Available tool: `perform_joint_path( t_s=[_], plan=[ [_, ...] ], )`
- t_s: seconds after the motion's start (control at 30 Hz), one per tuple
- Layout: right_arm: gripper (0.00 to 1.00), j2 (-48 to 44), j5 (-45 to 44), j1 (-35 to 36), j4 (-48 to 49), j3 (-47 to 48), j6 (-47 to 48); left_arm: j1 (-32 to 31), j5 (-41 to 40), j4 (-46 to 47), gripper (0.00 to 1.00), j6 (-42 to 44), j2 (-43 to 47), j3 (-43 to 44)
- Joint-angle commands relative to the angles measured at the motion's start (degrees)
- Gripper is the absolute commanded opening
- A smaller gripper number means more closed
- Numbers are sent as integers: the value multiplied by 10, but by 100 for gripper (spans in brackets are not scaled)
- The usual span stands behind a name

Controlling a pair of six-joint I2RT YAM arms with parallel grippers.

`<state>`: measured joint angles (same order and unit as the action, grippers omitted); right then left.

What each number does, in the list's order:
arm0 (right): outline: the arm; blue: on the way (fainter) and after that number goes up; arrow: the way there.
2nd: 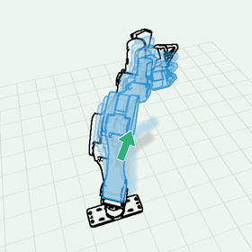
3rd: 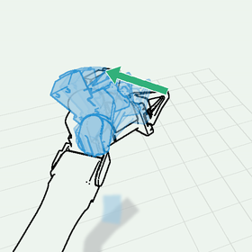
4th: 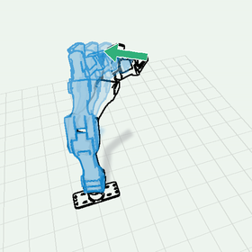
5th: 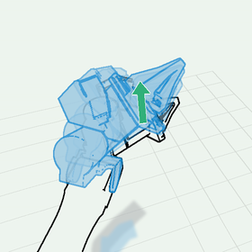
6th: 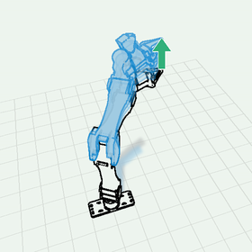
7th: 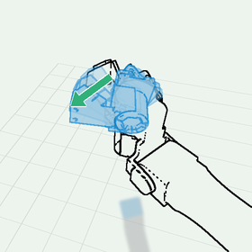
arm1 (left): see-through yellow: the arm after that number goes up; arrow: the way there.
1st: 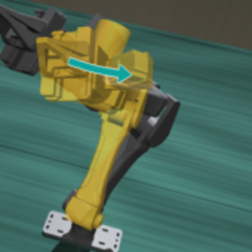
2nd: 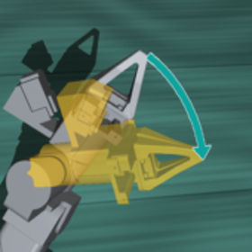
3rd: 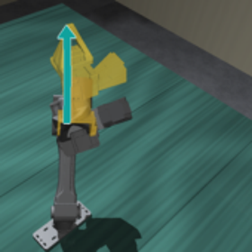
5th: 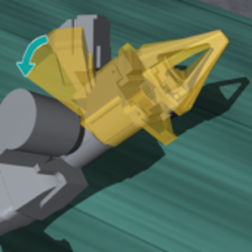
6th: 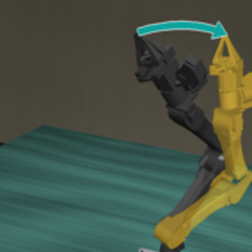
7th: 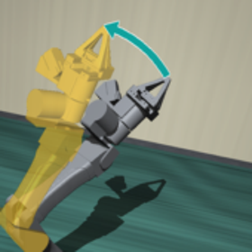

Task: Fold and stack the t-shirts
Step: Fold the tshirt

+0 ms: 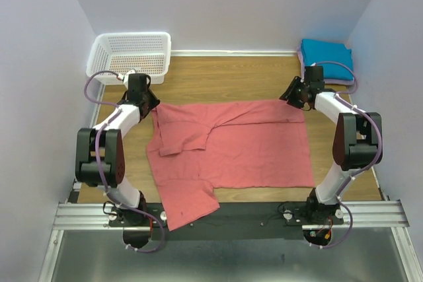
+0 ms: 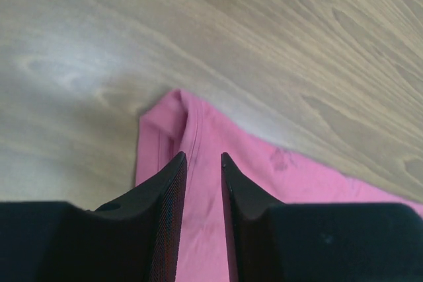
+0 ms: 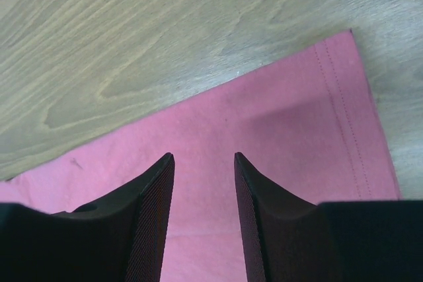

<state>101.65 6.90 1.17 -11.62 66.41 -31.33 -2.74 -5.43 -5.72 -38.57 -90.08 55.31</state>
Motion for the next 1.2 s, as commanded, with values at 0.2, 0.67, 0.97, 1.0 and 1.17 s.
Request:
perform_joint_path(
  t_s=[0.2, 0.67, 0.97, 1.0, 1.17],
  plan=[
    [48, 37, 42, -45, 56, -30, -22, -1, -30, 41, 28, 15, -131, 69],
    [47, 104, 38, -114, 77, -51, -35, 15, -87, -6, 6, -3, -179, 77],
    [49, 86, 92, -132, 74, -11, 7, 14, -70, -9, 12, 16, -158, 91],
    [49, 76, 105, -129, 72, -13, 7, 12, -70, -11, 18, 23, -136, 91],
    [50, -15, 143, -94, 68, -40, -17, 2, -64, -34, 32, 38, -32, 67]
  ],
)
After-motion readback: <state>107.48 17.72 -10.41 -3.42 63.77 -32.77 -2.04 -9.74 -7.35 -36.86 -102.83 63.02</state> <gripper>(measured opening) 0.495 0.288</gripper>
